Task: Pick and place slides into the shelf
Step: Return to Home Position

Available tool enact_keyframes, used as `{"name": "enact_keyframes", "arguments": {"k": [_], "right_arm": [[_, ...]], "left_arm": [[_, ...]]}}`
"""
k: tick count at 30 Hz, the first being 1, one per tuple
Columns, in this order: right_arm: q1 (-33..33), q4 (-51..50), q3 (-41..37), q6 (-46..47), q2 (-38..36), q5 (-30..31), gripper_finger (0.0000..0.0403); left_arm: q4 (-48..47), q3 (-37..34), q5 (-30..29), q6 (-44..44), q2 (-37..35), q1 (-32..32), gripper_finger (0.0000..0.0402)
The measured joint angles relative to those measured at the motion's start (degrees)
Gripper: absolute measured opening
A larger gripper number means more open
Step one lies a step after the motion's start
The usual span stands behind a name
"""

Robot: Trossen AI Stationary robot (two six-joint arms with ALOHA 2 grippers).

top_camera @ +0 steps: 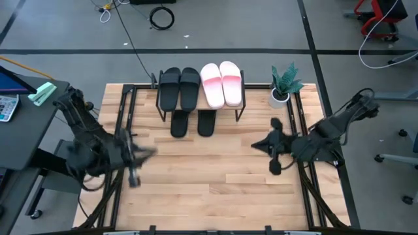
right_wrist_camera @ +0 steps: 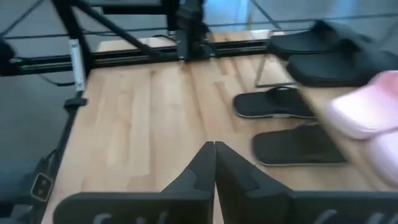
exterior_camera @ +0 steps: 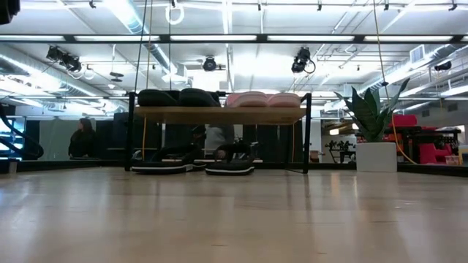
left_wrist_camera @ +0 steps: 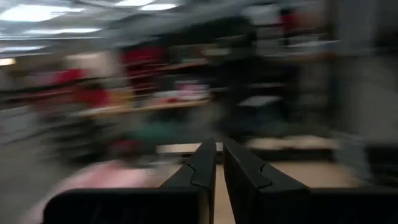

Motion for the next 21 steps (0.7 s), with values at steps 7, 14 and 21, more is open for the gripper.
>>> {"name": "enact_keyframes", "arguments": {"k": [7, 14, 21], "right_arm": [[1.0, 24.1, -15.7, -7.4, -3.1, -4.5, 0.0016], [0.9, 27.8, -23.1, -11.8, -14.2, -3.5, 0.0016], [0.9, 27.8, -30.6, -14.9, -28.8, -2.3, 0.0016]], "left_arm": [[-13.7, -1.8, 20.4, -19.3, -2.8, 8.3, 0.0023], [-18.6, -1.9, 37.0, -21.5, -3.5, 21.7, 0.0032], [-23.7, -1.9, 41.5, -23.2, -10.6, 33.3, 0.0040]]}}
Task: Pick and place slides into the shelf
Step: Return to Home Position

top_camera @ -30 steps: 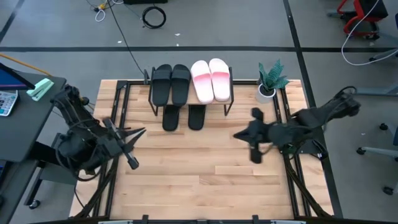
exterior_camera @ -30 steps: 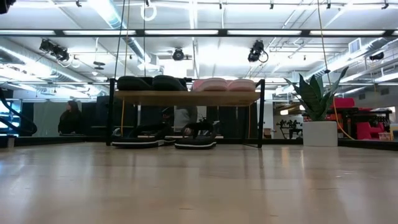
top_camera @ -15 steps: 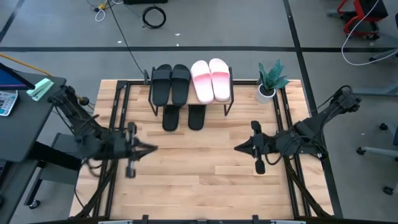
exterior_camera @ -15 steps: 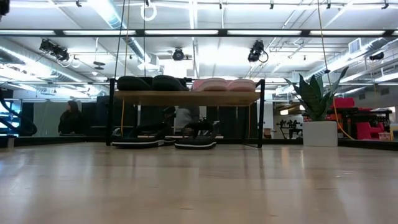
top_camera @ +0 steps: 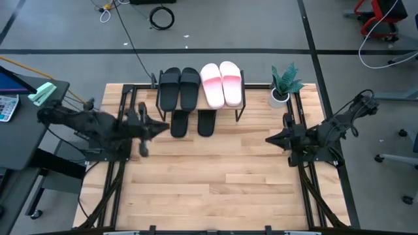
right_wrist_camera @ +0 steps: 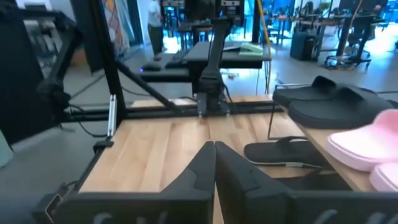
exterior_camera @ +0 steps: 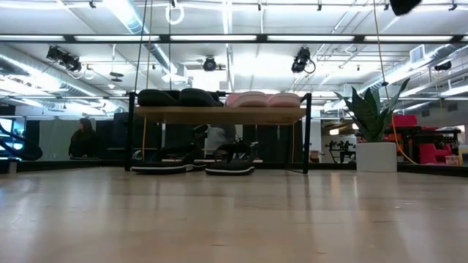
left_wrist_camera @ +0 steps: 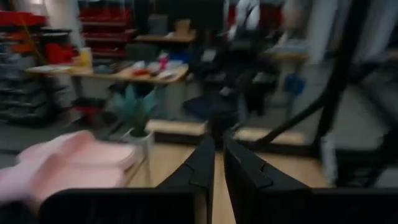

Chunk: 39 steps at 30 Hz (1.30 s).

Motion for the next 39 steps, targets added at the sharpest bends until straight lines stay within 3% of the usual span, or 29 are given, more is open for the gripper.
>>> {"name": "enact_keyframes", "arguments": {"k": [4, 7, 12, 16, 24, 31, 39], "right_arm": [[0.0, 3.6, -6.8, 0.1, -7.2, 0.1, 0.0016], [0.0, 9.0, -12.3, -2.5, -10.5, -0.1, 0.0016], [0.0, 12.2, -14.2, -4.5, -14.4, -1.1, 0.0016], [0.0, 8.7, -14.2, -4.5, -16.0, -4.5, 0.0016], [0.0, 9.9, -17.0, -5.3, -16.7, -1.5, 0.0016], [0.0, 8.1, -17.6, -4.1, -18.9, -0.5, 0.0016], [0.0, 9.7, -19.2, -2.5, -20.1, -1.3, 0.0016]], "left_arm": [[1.1, 0.1, 13.8, 1.4, -3.5, 3.2, 0.0036], [2.6, -1.3, 18.3, 0.9, -3.5, 4.1, 0.0030], [7.0, -8.5, 18.1, 0.8, -5.6, 6.2, 0.0023], [10.6, -13.4, 17.8, -1.6, -12.9, 8.9, 0.0025], [21.0, -28.2, 17.9, -3.5, -24.2, 8.5, 0.0038], [26.2, -37.0, 17.8, -3.6, -29.4, 8.6, 0.0032], [29.9, -42.4, 17.4, -5.1, -31.9, 8.6, 0.0023]]}}
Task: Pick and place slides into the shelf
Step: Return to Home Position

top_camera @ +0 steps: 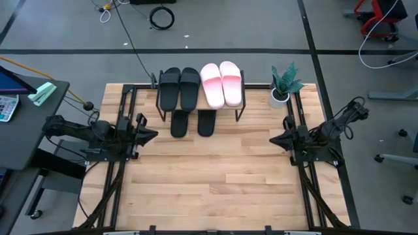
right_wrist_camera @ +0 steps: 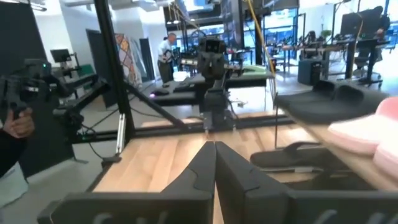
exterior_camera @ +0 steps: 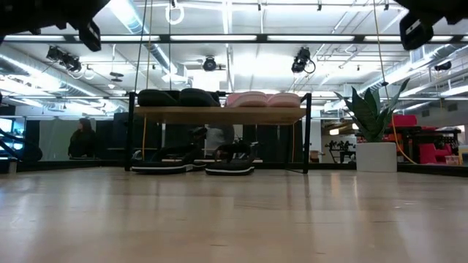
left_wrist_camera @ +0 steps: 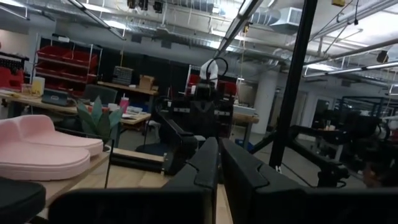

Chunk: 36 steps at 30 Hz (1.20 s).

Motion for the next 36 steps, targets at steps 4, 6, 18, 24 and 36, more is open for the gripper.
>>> {"name": "enact_keyframes", "arguments": {"k": [4, 6, 18, 24, 36], "right_arm": [[0.0, 6.0, -5.7, 1.0, 0.1, 0.0, 0.0016], [0.0, 10.3, -8.5, 1.1, 0.0, 0.0, 0.0016], [-1.3, 19.0, -14.9, 1.0, 0.0, 1.1, 0.0016], [-3.5, 18.1, -16.1, 4.0, 0.0, 1.0, 0.0016], [-6.4, 18.0, -17.1, 4.4, 0.0, 0.8, 0.0016]], "left_arm": [[0.6, -1.1, -0.1, -0.3, 0.0, 0.0, 0.0030], [0.9, -1.4, -0.2, -0.4, 0.0, 0.0, 0.0034], [-0.4, -1.6, -0.2, -2.9, 0.2, 0.0, 0.0036], [-1.4, -1.6, -0.2, -3.0, 0.2, 0.0, 0.0027], [-4.0, -1.6, -0.2, -3.1, 0.2, 0.0, 0.0038]]}}
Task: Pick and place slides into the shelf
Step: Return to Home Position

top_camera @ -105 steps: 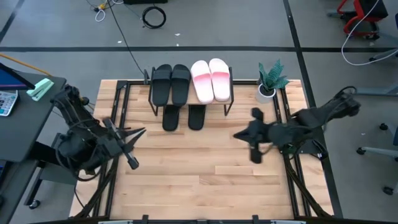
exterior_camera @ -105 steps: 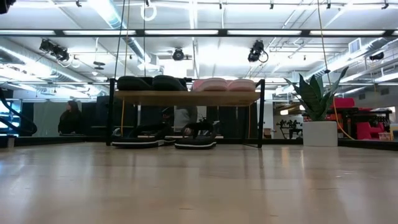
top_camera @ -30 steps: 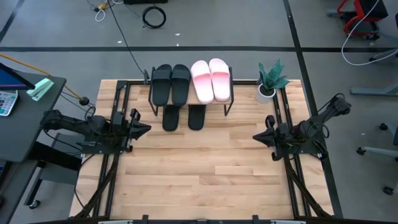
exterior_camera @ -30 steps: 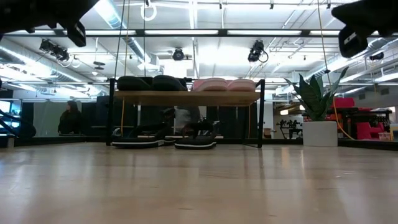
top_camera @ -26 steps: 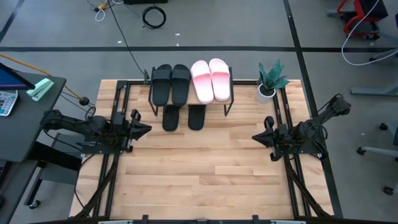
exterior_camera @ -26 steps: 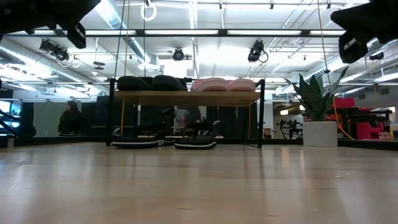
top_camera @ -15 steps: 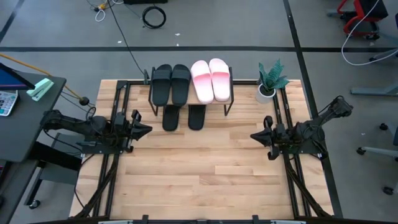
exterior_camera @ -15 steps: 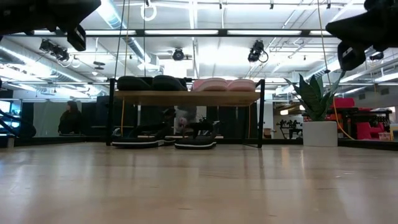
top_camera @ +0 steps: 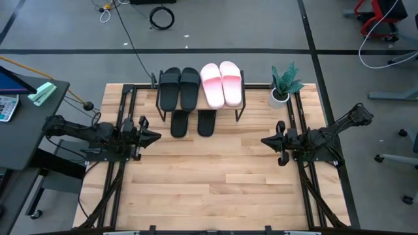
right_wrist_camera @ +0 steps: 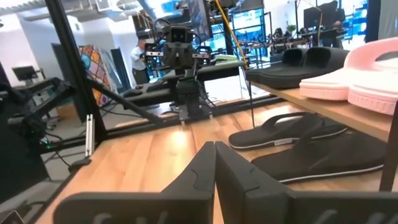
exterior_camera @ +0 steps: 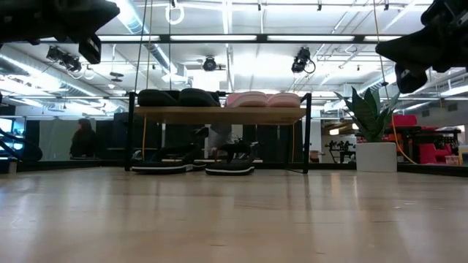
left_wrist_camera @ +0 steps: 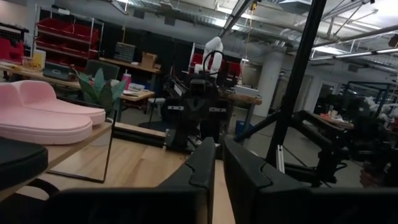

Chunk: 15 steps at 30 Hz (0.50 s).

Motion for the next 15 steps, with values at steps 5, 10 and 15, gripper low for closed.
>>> {"name": "enact_keyframes", "arguments": {"k": [5, 10, 15], "right_arm": [[0.0, 0.0, 0.0, -4.7, 0.0, 0.0, 0.0016], [0.0, 0.0, 0.0, -5.4, 0.0, 0.0, 0.0016], [0.0, 0.0, 0.0, -5.5, 0.0, 0.0, 0.0016]], "left_arm": [[3.5, -2.2, -4.0, -0.1, 0.0, 0.0, 0.0040], [9.4, -6.0, -5.8, 1.4, -0.1, -0.1, 0.0033], [9.9, -5.9, -5.8, 3.3, -0.1, 0.0, 0.0026]]}}
